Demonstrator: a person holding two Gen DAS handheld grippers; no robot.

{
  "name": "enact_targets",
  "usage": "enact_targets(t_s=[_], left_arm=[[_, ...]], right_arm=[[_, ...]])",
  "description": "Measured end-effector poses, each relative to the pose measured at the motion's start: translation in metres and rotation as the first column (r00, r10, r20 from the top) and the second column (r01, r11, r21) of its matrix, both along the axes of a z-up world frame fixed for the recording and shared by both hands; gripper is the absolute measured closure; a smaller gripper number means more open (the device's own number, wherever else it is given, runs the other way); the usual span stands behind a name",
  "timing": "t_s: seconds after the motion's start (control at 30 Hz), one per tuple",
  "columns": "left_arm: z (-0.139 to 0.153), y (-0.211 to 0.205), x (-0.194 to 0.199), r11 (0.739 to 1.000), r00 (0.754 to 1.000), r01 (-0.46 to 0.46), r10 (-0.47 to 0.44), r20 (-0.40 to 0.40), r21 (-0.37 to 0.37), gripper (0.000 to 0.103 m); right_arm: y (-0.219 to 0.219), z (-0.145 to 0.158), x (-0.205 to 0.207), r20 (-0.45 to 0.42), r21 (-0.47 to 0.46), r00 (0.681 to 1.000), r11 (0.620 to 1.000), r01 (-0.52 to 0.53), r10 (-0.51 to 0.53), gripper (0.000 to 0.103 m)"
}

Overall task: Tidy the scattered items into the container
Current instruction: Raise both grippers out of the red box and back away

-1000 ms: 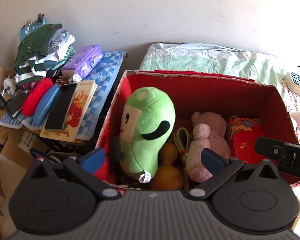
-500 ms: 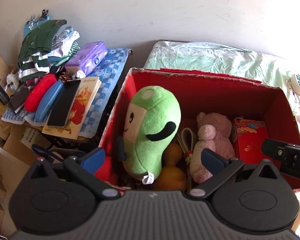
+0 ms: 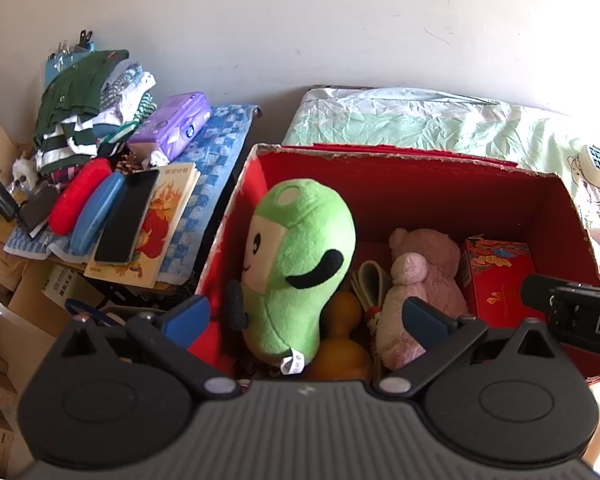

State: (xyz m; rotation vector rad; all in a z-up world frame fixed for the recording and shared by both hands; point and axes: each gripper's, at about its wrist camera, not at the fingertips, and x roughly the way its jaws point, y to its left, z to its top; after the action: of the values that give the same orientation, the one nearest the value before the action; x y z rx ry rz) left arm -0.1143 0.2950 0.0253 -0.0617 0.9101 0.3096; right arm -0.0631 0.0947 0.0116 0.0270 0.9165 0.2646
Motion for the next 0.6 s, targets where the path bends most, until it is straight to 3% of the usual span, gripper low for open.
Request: enact_targets(t_s=[0.5, 0.6], left_arm=[[-0.0042, 0.0082, -0.0064, 1.000, 1.000, -0.022, 0.022, -0.007, 0.000, 0.001], [-0.0012, 0.0071, -0.0074, 1.000, 1.000, -0.012, 0.012, 0.005, -0.008, 0.001]], right_arm=[[0.0071, -0.0031, -0.0045, 0.009, -0.036, 1.000, 0.999, -0.003, 0.004, 0.018], [0.0028, 0.0032, -0.0085, 0.033, 0.008, 0.999, 1.000, -0.015, 0.015, 0.019]])
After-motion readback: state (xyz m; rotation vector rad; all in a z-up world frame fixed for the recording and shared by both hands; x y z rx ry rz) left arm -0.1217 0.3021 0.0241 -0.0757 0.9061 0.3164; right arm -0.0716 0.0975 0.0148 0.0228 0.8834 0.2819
